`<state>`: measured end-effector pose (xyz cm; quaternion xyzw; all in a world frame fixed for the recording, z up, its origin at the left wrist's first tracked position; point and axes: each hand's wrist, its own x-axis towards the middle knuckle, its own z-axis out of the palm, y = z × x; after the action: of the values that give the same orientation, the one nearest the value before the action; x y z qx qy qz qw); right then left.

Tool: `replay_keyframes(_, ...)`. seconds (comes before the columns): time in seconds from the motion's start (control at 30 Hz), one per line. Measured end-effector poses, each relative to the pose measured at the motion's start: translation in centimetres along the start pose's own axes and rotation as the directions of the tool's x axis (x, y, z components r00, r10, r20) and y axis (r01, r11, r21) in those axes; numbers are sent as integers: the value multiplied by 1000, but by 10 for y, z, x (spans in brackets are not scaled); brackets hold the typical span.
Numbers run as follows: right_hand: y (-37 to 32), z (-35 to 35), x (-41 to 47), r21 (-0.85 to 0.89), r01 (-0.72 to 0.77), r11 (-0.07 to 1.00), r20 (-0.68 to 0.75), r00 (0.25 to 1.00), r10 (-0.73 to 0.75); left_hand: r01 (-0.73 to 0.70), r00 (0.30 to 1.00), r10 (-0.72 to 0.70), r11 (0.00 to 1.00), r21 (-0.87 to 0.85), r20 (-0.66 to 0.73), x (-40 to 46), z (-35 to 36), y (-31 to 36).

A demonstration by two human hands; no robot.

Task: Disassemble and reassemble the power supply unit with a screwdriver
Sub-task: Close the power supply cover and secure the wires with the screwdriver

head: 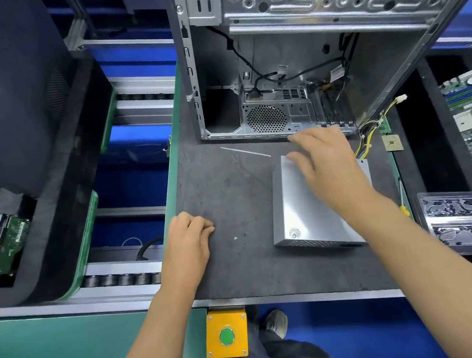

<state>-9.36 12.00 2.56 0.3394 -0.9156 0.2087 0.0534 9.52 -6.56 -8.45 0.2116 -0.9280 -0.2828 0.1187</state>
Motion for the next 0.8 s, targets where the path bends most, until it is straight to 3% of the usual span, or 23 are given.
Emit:
replay_keyframes(0.07, -35, 6, -21, -38, 171, 985, -83, 981, -173, 22, 1000, -22, 1000, -4, 14, 0, 0, 1)
replay_keyframes(0.13, -76, 23, -47, -78, 302, 950, 197, 939, -282, 98, 995, -96, 993, -65, 37, 1, -1, 4)
replay_keyframes(0.2, -102, 43, -62, -126, 222, 967, 463, 875, -141, 180, 984, -180, 970, -161, 12, 2, -3, 7)
replay_keyframes(0.3, -106, 67, -57, -232, 51, 971, 573, 814, 95, 269, 956, -292, 920, -286, -39, 2, -9, 10)
replay_keyframes(0.5, -103, 73, -42, -210, 38, 977, 638, 763, 107, 400, 897, -437, 752, -525, 57, 3, -12, 19)
replay_keyframes(0.63, -108, 62, -43, -115, 25, 993, 567, 822, 45, 397, 895, -441, 715, -576, 70, 5, -9, 25)
replay_keyframes(0.73, -106, 34, -51, 169, -46, 984, 379, 925, -22, 406, 892, -442, 692, -596, 95, 5, -9, 22)
replay_keyframes(0.8, -90, 5, -52, 397, -186, 899, 339, 940, 44, 417, 886, -446, 654, -631, 124, 8, -4, 26)
